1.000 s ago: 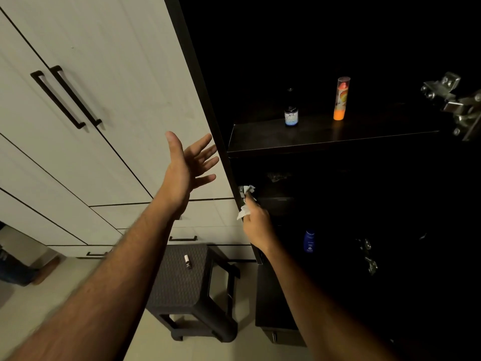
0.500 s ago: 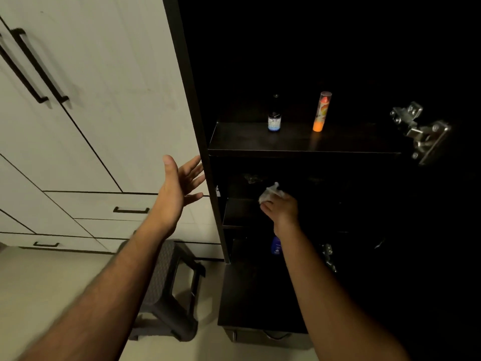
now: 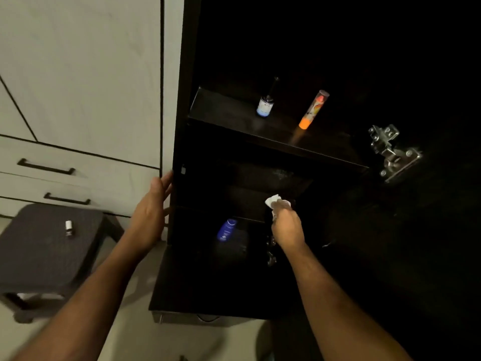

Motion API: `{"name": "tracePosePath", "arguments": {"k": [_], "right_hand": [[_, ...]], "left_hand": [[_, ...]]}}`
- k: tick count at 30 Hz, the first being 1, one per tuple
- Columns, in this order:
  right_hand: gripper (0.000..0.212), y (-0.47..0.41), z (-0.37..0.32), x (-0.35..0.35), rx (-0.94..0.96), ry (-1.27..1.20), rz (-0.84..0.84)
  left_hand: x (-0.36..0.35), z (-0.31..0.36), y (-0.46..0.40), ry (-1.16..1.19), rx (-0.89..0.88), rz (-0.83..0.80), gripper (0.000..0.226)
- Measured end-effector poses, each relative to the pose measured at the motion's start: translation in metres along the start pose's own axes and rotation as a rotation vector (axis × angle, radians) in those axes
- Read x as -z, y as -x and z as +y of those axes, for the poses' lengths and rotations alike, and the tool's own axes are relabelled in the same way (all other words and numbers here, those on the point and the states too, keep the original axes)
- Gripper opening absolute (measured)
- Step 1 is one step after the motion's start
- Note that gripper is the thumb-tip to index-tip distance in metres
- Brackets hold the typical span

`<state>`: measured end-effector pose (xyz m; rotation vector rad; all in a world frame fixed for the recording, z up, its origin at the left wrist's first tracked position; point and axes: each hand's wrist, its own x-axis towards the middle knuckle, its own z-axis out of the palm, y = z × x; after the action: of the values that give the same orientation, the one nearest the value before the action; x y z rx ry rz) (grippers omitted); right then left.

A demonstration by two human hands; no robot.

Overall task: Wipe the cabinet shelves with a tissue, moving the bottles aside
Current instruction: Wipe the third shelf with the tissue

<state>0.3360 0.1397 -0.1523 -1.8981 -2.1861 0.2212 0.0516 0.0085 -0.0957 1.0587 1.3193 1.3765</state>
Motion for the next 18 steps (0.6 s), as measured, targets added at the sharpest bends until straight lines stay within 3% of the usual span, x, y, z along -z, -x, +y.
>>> {"name": "tracePosePath", "arguments": {"k": [3,6,11,14,18], "right_hand": [[0.061,0.000,0.007,-0.014,0.096,0.283,-0.242],[0.082,-0.006,0.008,-0.012,0.049,0.528,-0.407],[0.097,-0.026,0.012,0.000,-0.064,0.836,-0.545],[0.100,-0.020,0.008,0.000,-0.095,0.838,-0.555],[0.113,-0.004,-0.007,-0.008,-0.211,0.508,-0.524]], "left_hand": [[-0.012,-0.031,0.011,-0.115,0.020,-0.030,0.090],[-0.026,-0.043,0.011,-0.272,0.014,-0.088,0.071],[-0.048,-0.053,-0.030,-0.717,-0.158,-0.381,0.073],[-0.056,-0.065,-0.055,-0.842,-0.222,-0.461,0.073],[-0.050,-0.082,-0.075,-0.868,-0.278,-0.494,0.071]]}}
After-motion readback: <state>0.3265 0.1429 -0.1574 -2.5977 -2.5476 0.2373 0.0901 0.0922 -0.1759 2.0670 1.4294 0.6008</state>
